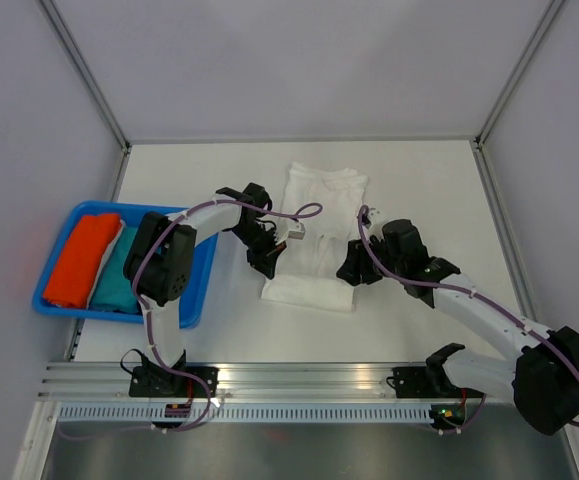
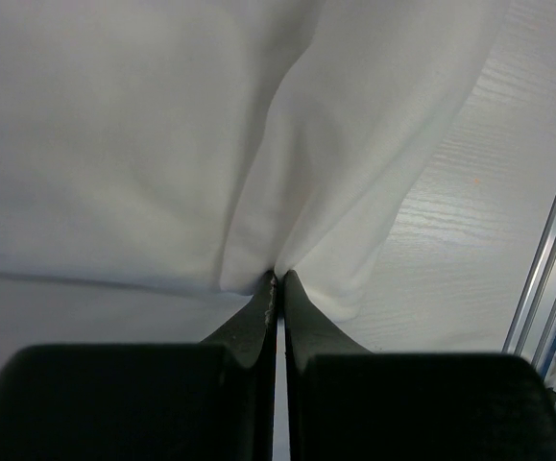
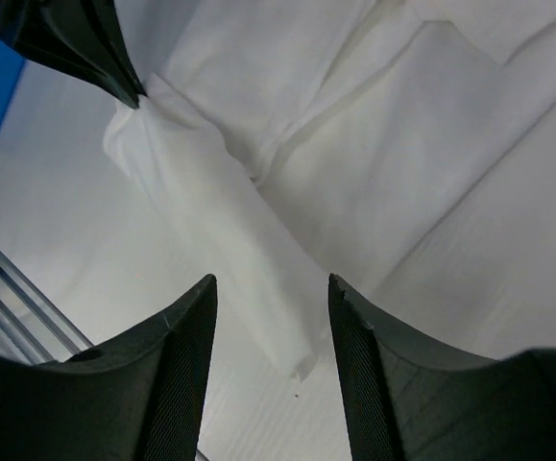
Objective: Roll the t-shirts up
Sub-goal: Roll the tshirt
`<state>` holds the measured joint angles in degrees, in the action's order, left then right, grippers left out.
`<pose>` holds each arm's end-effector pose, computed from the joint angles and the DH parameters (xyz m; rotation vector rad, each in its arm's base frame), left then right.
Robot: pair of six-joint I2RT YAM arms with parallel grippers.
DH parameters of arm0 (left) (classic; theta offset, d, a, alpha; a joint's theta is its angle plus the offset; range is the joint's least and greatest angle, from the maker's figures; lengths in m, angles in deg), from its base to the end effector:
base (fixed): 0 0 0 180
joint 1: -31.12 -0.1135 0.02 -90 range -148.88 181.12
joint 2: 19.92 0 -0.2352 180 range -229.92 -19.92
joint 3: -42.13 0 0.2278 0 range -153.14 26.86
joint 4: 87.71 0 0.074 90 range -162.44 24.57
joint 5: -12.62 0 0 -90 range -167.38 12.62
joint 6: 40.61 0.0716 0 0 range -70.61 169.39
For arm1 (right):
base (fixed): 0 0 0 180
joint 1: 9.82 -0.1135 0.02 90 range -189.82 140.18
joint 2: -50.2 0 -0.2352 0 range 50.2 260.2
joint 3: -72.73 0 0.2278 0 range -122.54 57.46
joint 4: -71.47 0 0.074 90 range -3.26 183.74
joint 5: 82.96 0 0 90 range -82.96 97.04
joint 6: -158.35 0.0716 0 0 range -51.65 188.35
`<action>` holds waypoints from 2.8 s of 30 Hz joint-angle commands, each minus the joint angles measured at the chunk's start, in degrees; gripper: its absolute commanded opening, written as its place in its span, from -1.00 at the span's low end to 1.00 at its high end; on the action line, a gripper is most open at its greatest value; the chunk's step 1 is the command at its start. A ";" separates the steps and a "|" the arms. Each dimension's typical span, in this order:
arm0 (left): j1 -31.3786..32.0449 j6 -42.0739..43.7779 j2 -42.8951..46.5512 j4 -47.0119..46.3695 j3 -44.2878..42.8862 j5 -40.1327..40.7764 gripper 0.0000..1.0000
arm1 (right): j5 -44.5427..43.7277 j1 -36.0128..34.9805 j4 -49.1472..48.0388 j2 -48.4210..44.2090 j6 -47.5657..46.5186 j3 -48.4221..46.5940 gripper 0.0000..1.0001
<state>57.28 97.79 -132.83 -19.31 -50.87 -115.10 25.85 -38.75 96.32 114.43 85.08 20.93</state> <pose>0.2765 -0.1846 0.1220 1.7296 2.2485 -0.9428 0.2103 0.1426 0.1904 -0.4308 2.2602 0.7910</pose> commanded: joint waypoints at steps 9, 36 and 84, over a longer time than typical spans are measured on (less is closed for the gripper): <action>-0.31 -0.77 0.75 -1.18 -1.54 0.88 -0.95 | 10.70 -1.83 -7.55 0.98 -3.45 -0.82 -0.84; -0.40 -4.54 2.69 -0.74 -3.30 3.44 -0.52 | 12.04 7.13 -12.05 22.17 0.06 2.26 -0.99; 15.60 9.53 24.05 -29.42 28.35 22.62 -0.95 | 15.64 7.13 -9.86 14.20 -3.27 -0.90 -0.26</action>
<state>73.58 110.14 -108.00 -54.96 -17.19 -89.52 39.03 -31.77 85.31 134.01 85.04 23.59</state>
